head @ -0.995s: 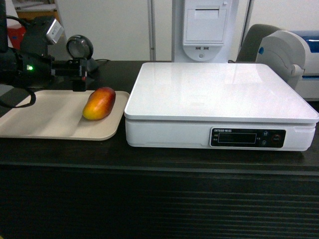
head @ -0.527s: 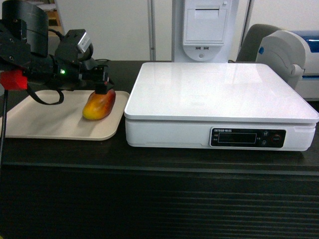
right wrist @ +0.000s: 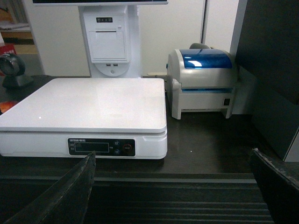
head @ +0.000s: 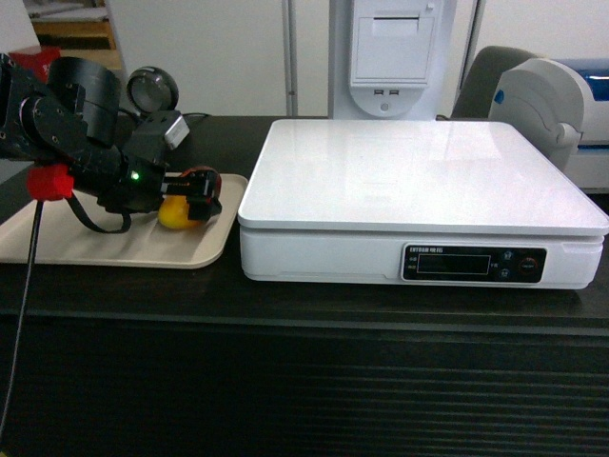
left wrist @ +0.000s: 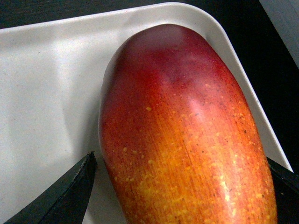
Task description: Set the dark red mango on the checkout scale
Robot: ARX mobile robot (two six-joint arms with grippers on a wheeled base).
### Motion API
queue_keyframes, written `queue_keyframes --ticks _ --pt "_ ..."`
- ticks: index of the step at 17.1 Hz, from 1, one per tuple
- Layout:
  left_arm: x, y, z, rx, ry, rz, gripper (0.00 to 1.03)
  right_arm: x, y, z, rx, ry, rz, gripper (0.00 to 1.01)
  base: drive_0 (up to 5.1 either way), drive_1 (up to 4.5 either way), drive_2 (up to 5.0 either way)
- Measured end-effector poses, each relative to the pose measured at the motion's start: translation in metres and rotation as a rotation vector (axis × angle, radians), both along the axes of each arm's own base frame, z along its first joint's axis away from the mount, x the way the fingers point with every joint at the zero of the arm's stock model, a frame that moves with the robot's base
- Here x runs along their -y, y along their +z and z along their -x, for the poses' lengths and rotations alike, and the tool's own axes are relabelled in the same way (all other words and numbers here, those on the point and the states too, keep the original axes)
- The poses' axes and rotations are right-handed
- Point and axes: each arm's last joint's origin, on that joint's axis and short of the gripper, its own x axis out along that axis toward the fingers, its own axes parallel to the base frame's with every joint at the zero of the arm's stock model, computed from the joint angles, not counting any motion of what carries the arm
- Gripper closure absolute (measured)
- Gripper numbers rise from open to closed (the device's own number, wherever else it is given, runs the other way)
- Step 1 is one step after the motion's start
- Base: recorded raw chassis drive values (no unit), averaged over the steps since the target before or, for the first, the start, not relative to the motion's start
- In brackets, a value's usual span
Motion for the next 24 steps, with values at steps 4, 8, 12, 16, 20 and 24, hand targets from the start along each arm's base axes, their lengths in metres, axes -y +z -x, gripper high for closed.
queue_keyframes --ticks 4,8,12,16,20,24 --pt "0.0 0.001 -0.001 0.025 -0.003 -0.009 0.33 0.0 0.0 0.0 0.0 0.0 0.0 0.03 0.0 0.0 0.0" --pt "-0.003 0.011 0.005 0.054 -0.001 -0.017 0.44 0.0 0.0 0.0 0.0 0.0 0.0 0.03 0.0 0.0 0.0" --pt "-0.001 0.072 0.013 0.198 0.03 -0.029 0.44 0.0 0.0 0.0 0.0 0.0 0.0 0.03 0.0 0.0 0.0" --pt "0.009 0.099 0.017 0.259 0.03 -0.009 0.44 0.0 0.0 0.0 0.0 0.0 0.0 0.03 0.0 0.0 0.0" --pt "0.03 0.12 0.023 0.306 0.012 0.018 0.44 0.0 0.0 0.0 0.0 0.0 0.0 0.03 0.0 0.0 0.0" --pt "0.121 0.129 0.045 0.298 -0.125 0.072 0.44 0.0 0.0 0.0 0.0 0.0 0.0 0.03 0.0 0.0 0.0"
